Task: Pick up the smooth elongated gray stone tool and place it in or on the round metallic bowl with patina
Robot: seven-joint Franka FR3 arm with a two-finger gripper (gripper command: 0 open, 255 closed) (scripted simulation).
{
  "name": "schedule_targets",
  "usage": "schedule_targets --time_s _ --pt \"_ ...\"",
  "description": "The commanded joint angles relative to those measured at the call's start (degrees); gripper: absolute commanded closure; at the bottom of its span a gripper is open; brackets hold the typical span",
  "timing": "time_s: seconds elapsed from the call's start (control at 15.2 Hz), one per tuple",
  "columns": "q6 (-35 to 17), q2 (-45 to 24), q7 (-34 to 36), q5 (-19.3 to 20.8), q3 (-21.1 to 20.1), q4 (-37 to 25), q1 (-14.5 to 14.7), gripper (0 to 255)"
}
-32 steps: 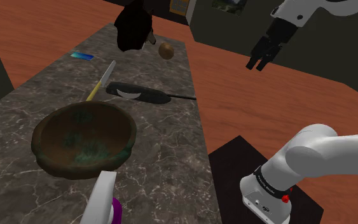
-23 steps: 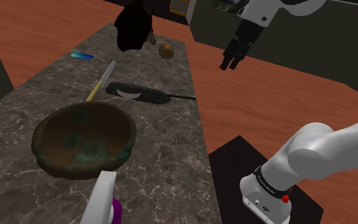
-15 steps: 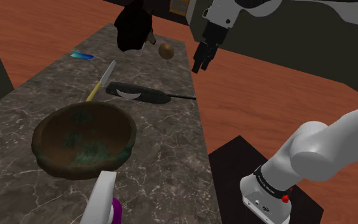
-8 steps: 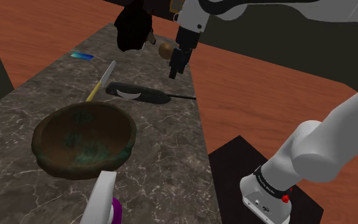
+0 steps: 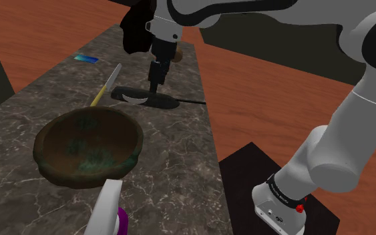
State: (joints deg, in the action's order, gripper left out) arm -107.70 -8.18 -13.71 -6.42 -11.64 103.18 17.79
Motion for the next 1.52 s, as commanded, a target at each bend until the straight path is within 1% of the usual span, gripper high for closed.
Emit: schedule_targets --time_s 0.0,0.53,0.99,1.06,1.45 --pt "0.4 -3.0 -0.4 0.7 -0.7 -3.0 0.8 0" --pt "-5.2 -4.0 -0.4 0.8 -0.8 1.6 1.2 0" --pt "-5.2 -4.0 -0.4 0.8 -0.8 1.6 1.2 0" --pt "-5.2 -4.0 -0.4 0.8 -0.8 1.6 1.2 255" --pt "-5.2 -4.0 -0.4 0.8 -0.8 1.5 1.2 255"
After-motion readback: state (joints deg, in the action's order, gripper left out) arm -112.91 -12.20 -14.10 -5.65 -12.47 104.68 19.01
